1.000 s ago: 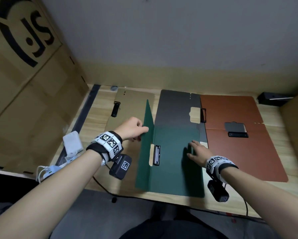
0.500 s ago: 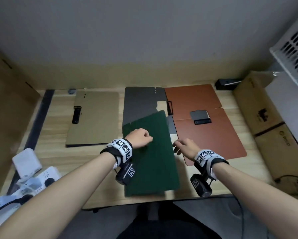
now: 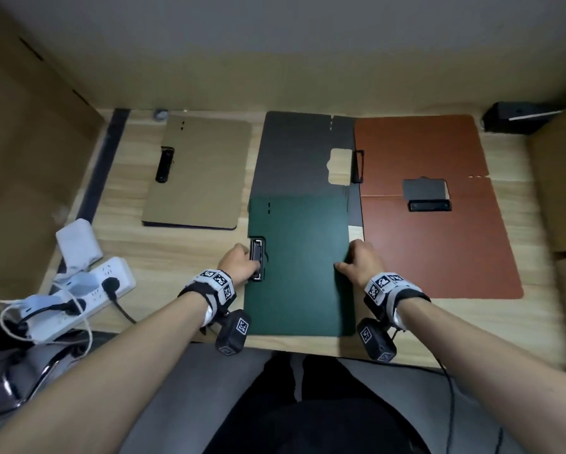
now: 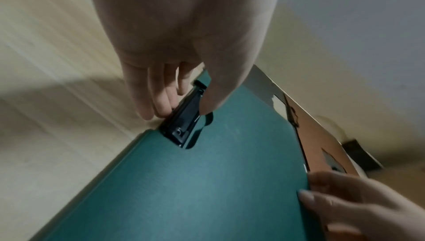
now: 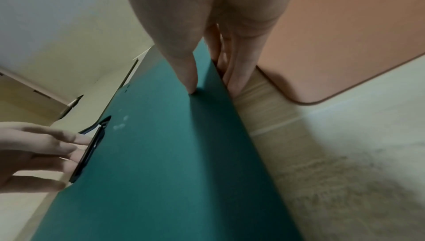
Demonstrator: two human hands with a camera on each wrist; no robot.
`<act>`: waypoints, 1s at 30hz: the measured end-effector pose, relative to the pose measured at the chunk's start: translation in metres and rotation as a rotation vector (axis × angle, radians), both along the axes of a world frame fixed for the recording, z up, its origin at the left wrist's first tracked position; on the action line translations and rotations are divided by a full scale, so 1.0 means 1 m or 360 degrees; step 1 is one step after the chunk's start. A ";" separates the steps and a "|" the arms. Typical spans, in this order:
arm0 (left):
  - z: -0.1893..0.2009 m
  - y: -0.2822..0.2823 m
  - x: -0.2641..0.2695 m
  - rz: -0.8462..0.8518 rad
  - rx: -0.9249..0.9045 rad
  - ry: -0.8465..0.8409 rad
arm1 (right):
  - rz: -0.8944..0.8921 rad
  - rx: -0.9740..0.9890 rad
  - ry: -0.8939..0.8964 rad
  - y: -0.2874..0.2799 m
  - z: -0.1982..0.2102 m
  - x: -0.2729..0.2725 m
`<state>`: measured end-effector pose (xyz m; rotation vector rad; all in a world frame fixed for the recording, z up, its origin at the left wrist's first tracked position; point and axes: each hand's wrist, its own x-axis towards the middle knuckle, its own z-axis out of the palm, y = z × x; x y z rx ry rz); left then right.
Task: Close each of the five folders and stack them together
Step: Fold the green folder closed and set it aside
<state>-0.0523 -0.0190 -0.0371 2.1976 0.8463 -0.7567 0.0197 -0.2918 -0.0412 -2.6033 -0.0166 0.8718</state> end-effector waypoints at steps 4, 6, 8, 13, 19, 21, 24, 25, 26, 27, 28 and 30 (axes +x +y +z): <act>-0.004 -0.002 0.014 0.0325 -0.0247 0.0036 | -0.0047 0.0022 0.0012 0.001 -0.003 0.006; -0.004 -0.002 0.022 0.0401 -0.0303 -0.0054 | -0.0102 0.0036 0.0033 0.001 0.002 0.012; -0.003 -0.001 0.031 0.0388 -0.0293 -0.0233 | -0.0150 0.0042 0.0083 0.003 0.006 0.019; 0.010 0.017 0.049 0.0359 -0.0430 -0.0538 | -0.0118 0.0122 0.0083 0.011 -0.001 0.036; 0.031 0.070 0.081 0.0475 -0.0641 -0.0749 | -0.0233 0.0354 0.0017 0.064 0.023 0.045; 0.035 0.092 0.093 0.0465 -0.0675 -0.0804 | -0.0292 0.0391 -0.0001 0.088 0.025 0.054; 0.035 0.125 0.106 0.0486 -0.0646 -0.0858 | -0.0398 0.0451 -0.0033 0.124 0.024 0.069; 0.035 0.137 0.109 0.0483 -0.0610 -0.0876 | -0.0419 0.0453 -0.0051 0.137 0.022 0.076; 0.036 0.149 0.112 0.0472 -0.0564 -0.0878 | -0.0435 0.0457 -0.0064 0.150 0.020 0.082; 0.037 0.162 0.115 0.0482 -0.0515 -0.0868 | -0.0446 0.0458 -0.0068 0.164 0.017 0.089; 0.039 0.175 0.118 0.0501 -0.0497 -0.0849 | -0.0437 0.0462 -0.0083 0.178 0.015 0.095; 0.040 0.201 0.123 0.0532 -0.0524 -0.0822 | -0.0407 0.0485 -0.0116 0.207 0.010 0.107</act>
